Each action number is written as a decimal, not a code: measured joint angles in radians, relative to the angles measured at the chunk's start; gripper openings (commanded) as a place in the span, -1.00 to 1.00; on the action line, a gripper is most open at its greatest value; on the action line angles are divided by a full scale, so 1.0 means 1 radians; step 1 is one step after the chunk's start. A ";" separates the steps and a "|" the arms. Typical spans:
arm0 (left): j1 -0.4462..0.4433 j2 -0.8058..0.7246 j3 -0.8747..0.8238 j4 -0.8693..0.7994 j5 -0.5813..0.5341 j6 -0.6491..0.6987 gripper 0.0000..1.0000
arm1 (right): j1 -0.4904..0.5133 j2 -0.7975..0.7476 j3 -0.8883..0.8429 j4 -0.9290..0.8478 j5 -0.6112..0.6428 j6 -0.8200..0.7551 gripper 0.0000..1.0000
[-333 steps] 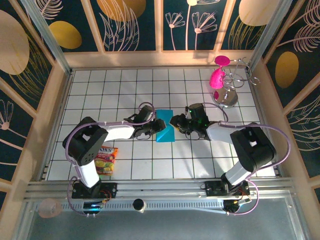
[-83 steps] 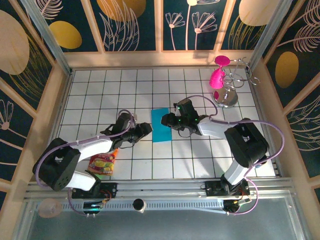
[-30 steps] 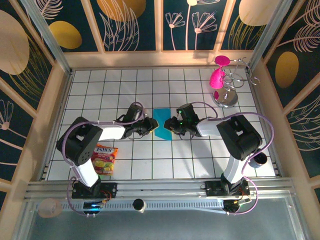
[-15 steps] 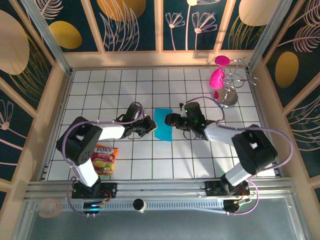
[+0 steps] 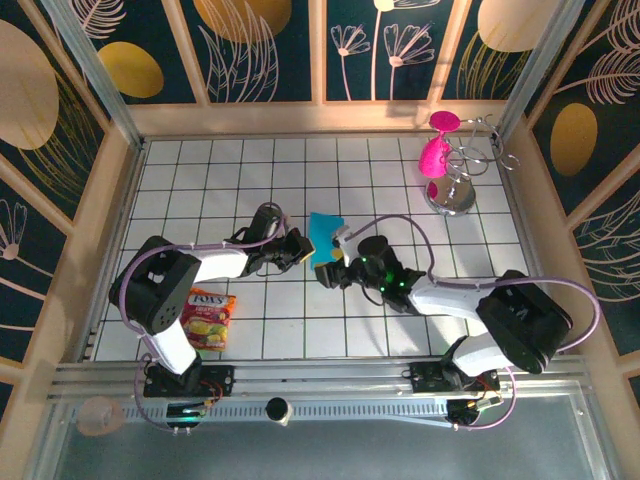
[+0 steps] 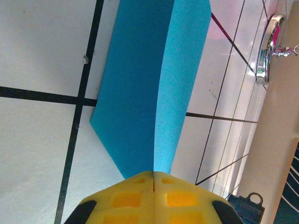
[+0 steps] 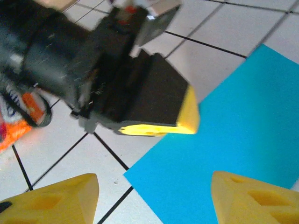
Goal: Fold a paper plane with a square sheet of paper (pick it up from the middle)
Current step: Third fold the triangle at the center of the table.
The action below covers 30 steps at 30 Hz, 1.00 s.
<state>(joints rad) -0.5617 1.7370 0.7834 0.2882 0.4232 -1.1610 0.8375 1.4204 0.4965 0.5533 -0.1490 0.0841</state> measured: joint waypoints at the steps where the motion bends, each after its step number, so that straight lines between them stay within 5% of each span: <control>1: 0.000 0.000 0.000 0.000 0.000 -0.001 -0.99 | 0.012 0.006 -0.010 0.023 0.005 -0.028 0.29; 12: 0.000 0.000 -0.008 0.000 0.000 -0.012 -1.00 | 0.102 0.167 -0.033 0.167 0.148 -0.285 0.20; 30: 0.000 0.000 -0.013 0.008 0.000 -0.023 -0.99 | 0.159 0.206 -0.033 0.258 0.369 -0.404 -0.24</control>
<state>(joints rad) -0.5617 1.7370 0.7704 0.2958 0.4229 -1.1835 0.9962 1.6264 0.4633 0.8112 0.2195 -0.3199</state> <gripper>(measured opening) 0.044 0.409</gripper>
